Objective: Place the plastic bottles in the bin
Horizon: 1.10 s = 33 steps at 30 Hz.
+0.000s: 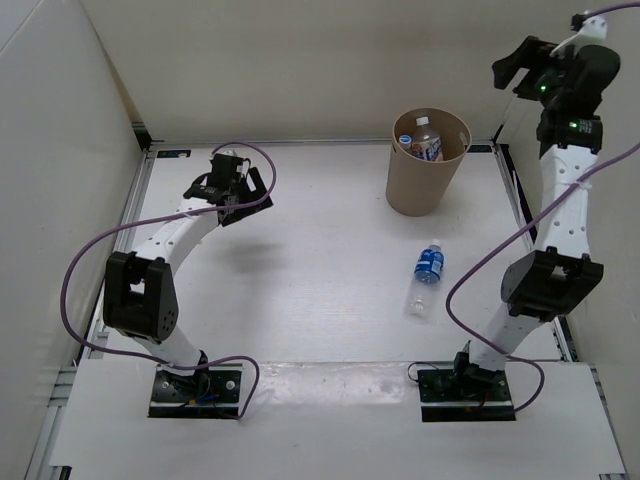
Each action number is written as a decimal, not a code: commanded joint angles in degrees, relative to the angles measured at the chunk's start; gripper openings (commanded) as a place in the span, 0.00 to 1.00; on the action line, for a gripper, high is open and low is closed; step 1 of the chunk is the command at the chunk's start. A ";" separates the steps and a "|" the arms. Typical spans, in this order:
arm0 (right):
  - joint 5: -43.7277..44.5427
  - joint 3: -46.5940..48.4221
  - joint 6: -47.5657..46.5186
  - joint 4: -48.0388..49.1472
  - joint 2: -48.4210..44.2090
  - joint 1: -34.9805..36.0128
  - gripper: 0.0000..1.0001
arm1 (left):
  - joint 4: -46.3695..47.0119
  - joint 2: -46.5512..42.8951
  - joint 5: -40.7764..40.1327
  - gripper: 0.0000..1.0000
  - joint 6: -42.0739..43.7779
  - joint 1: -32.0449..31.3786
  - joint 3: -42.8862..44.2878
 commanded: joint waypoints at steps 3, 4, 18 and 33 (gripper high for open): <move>-3.89 1.23 -1.74 7.47 -4.93 -4.07 0.90 | 0.05 -3.05 -0.23 1.00 0.60 -0.16 -0.51; -5.29 0.96 -1.65 5.29 -5.20 -5.11 0.90 | 0.14 -3.05 -0.14 1.00 0.60 -0.24 -0.60; -3.99 -37.08 -7.45 -5.80 -32.34 -2.14 0.90 | 0.58 -4.46 0.65 1.00 1.04 -0.24 -3.58; -9.70 -49.85 -15.36 -36.09 -26.07 2.78 0.90 | 0.23 -7.01 1.79 1.00 2.10 0.11 -7.98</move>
